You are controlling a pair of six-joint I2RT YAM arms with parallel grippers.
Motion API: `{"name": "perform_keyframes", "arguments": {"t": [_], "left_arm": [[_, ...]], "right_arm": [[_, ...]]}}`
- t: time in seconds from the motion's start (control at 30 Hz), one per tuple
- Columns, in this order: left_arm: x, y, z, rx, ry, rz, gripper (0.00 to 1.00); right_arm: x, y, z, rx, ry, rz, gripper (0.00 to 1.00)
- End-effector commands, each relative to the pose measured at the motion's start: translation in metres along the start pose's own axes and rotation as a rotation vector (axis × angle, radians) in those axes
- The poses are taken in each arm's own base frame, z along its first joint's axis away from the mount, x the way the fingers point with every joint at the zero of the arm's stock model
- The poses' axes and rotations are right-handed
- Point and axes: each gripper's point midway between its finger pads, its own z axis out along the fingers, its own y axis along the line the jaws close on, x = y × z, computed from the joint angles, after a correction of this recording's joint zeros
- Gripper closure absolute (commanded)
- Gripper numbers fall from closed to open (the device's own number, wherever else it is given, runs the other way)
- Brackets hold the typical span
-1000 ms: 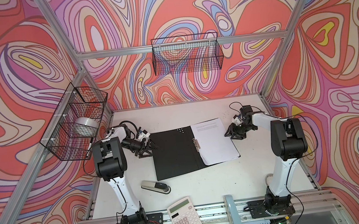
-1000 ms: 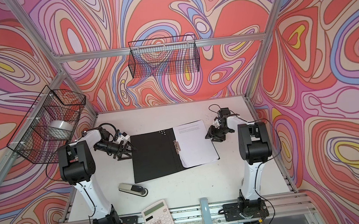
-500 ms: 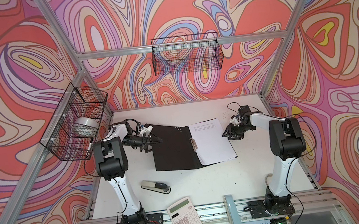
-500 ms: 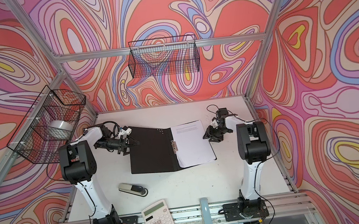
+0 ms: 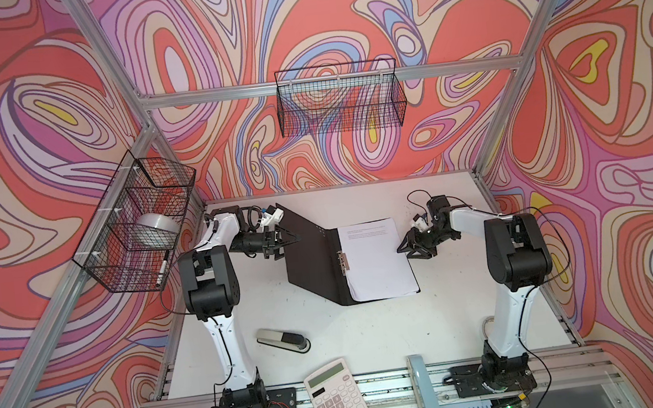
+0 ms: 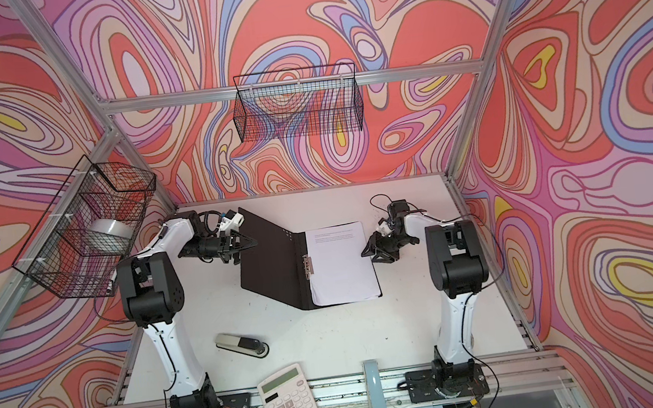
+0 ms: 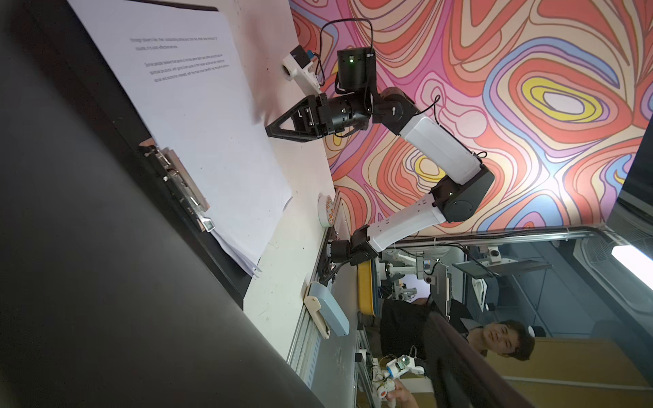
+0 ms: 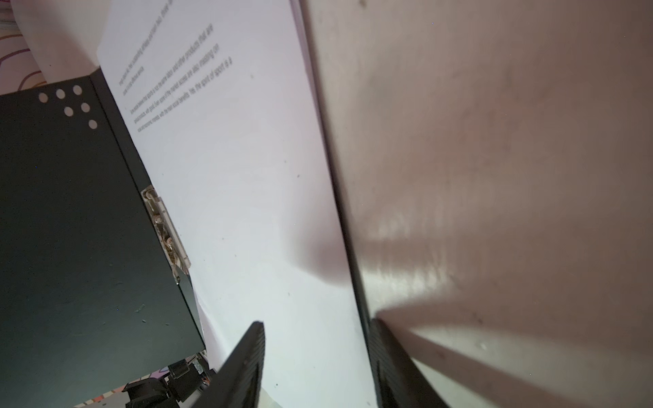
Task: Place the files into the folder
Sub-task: 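Lift the black cover with the left gripper and fold it over the sheets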
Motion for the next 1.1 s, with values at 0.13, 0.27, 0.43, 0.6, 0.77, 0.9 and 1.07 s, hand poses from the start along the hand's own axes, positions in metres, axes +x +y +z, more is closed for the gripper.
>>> {"name": "perform_keyframes", "arguments": {"t": [0.13,0.27,0.43,0.6,0.77,0.9,1.07], "left_arm": [[0.003,-0.024,0.033,-0.098,0.068,0.002,0.09],[-0.002,-0.021,0.057,-0.286,0.063,0.147,0.04],[-0.01,-0.028,0.094,-0.288,0.136,0.142,0.04],[-0.028,-0.016,0.119,-0.318,0.138,0.147,0.04],[-0.044,0.002,0.14,-0.333,0.149,0.145,0.04],[-0.048,-0.01,0.164,-0.257,0.166,0.147,0.03],[-0.045,-0.02,0.189,-0.272,0.183,0.192,0.03]], "right_arm": [[0.017,-0.018,0.014,0.09,0.06,0.069,0.48],[0.007,-0.007,0.003,0.083,0.014,0.054,0.48],[0.0,0.003,-0.005,0.073,-0.007,0.042,0.46],[0.007,0.006,-0.001,0.038,0.022,0.058,0.46],[0.015,0.006,-0.009,0.046,-0.004,0.072,0.45],[0.019,0.013,-0.022,0.053,-0.028,0.057,0.44],[0.01,0.009,-0.034,0.111,-0.08,0.08,0.43]]}}
